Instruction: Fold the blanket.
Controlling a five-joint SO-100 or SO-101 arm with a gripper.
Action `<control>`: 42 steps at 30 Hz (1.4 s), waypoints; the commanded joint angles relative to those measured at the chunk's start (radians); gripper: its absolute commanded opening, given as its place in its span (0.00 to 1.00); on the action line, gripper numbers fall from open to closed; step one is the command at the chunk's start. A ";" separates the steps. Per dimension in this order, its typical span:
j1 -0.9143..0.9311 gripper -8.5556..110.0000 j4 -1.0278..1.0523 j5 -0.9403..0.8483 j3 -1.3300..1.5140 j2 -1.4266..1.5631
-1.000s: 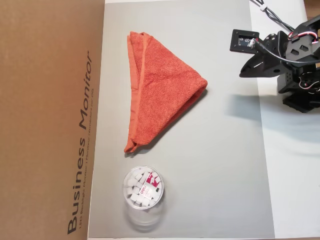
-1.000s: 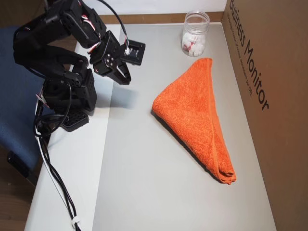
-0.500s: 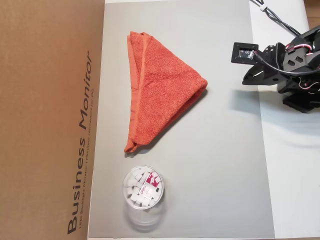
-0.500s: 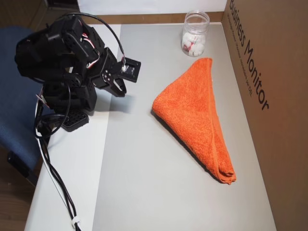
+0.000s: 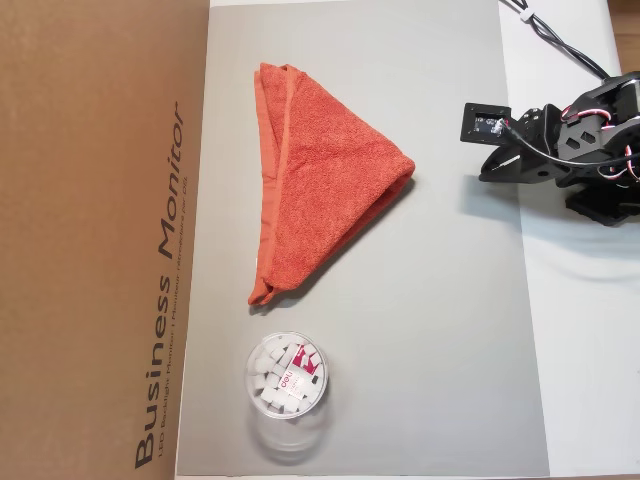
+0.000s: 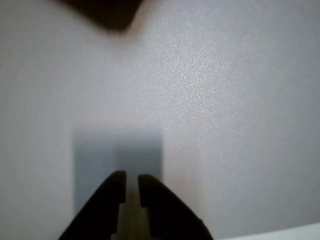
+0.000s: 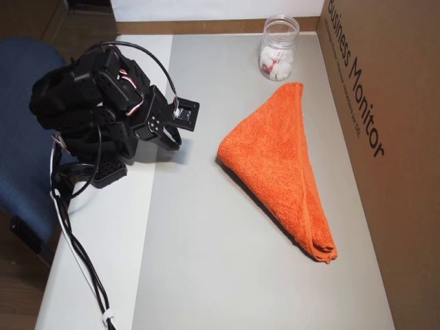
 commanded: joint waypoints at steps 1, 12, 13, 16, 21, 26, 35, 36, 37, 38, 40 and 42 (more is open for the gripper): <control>0.008 0.08 -0.029 -0.006 0.029 0.017; -0.006 0.08 -0.048 -0.002 0.115 0.014; -0.006 0.08 -0.048 -0.003 0.115 0.014; 0.008 0.08 -0.048 -0.003 0.115 0.014; 0.008 0.08 -0.048 -0.006 0.115 0.014; 0.003 0.08 -0.048 -0.006 0.115 0.014; -0.005 0.08 -0.048 -0.008 0.115 0.014; -0.005 0.08 -0.048 -0.008 0.115 0.014; -0.005 0.08 -0.048 -0.008 0.115 0.014; -0.005 0.08 -0.048 -0.008 0.115 0.014; -0.005 0.08 -0.048 -0.008 0.115 0.014; -0.005 0.08 -0.048 -0.008 0.115 0.014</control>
